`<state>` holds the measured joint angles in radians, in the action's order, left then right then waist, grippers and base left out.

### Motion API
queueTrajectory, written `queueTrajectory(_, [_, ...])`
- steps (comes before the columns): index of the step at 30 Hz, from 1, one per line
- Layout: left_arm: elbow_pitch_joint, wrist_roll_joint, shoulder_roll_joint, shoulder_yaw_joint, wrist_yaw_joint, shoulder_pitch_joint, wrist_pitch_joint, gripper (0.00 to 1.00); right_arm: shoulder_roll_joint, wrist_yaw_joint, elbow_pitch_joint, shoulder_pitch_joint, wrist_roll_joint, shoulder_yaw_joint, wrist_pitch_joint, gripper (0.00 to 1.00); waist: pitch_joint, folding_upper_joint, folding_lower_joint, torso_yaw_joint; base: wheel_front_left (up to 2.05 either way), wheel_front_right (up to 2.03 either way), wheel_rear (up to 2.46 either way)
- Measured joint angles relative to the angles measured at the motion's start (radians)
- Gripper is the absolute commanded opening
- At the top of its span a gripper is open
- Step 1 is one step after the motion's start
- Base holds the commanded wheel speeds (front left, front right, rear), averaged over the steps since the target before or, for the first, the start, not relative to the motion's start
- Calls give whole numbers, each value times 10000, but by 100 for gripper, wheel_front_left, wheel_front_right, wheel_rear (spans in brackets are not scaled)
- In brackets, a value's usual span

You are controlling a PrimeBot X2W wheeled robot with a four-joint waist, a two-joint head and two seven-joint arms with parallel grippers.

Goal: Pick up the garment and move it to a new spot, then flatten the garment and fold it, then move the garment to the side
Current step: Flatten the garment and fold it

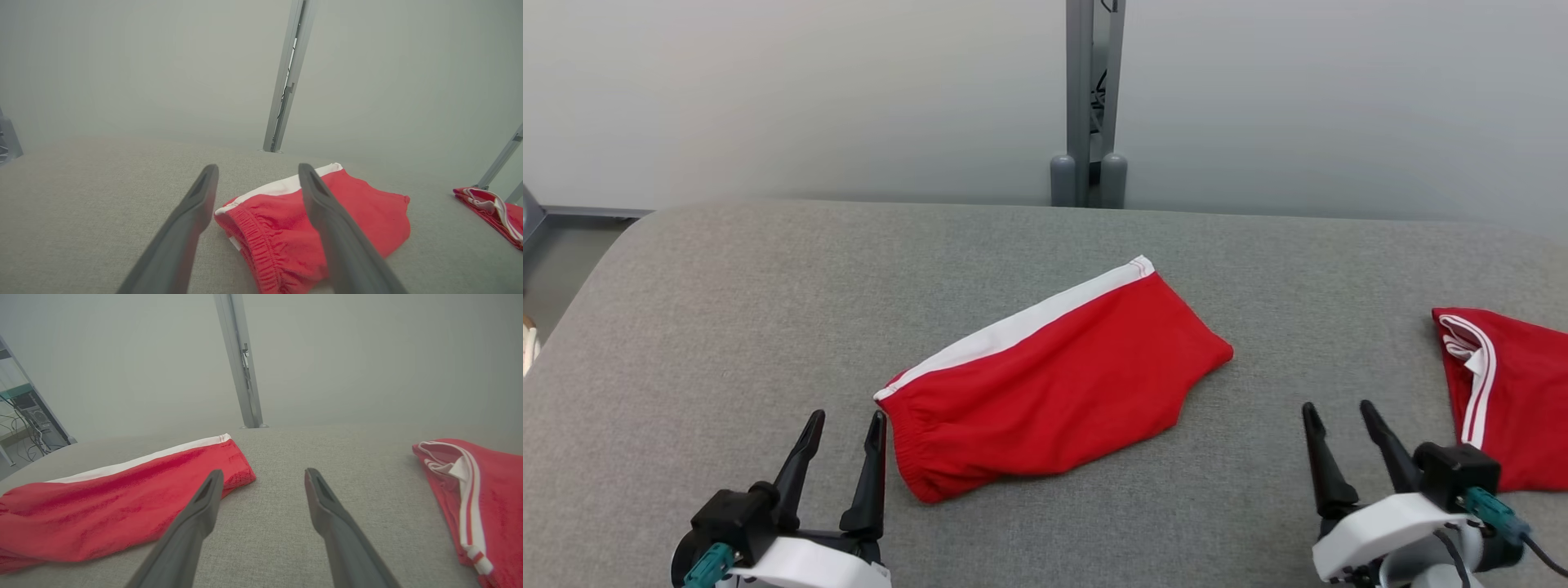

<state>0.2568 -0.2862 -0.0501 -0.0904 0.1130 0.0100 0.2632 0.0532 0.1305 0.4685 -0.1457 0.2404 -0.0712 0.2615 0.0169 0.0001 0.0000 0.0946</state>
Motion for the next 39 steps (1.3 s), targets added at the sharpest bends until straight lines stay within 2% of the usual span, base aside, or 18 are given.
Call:
queueTrajectory(3, [67, -36, 6, -102, 0, 133, 0, 100, -21, 0, 932, -539, 700, -541, 0, 100, -87, 0, 0, 130, 0, 0, 0])
queueTrajectory(6, [128, -8, 10, -234, 2, 171, 0, 100, -36, 0, 1735, -1266, 1954, -1078, -324, 100, -204, 0, 0, 292, 0, 0, 0])
queueTrajectory(11, [217, 42, 10, -407, -33, 333, 0, 100, 0, 2, 2801, -2501, 3914, -1597, -1565, 100, -525, 0, 0, 620, 0, 0, 0])
queueTrajectory(15, [171, 25, 13, -566, -92, 599, 0, 100, 280, 0, 3916, -3328, 4694, -1534, -2360, 100, -784, 0, 0, 1000, 0, 0, 0])
queueTrajectory(21, [203, -90, 19, -731, -224, 729, -2, 100, 412, 0, 5513, -4298, 5275, -1277, -3089, 100, -1135, 0, 0, 1569, 0, 0, 0])
queueTrajectory(25, [186, -107, 12, -807, -272, 848, 0, 100, 577, 0, 6126, -4742, 5549, -1081, -3014, 100, -1315, 0, 0, 1938, 0, 0, 0])
queueTrajectory(39, [130, -604, 10, -1256, -453, 1022, 0, 100, 938, 6, 7047, -5699, 6241, -1147, -2999, 100, -1836, 0, 0, 2874, 0, 0, 0])
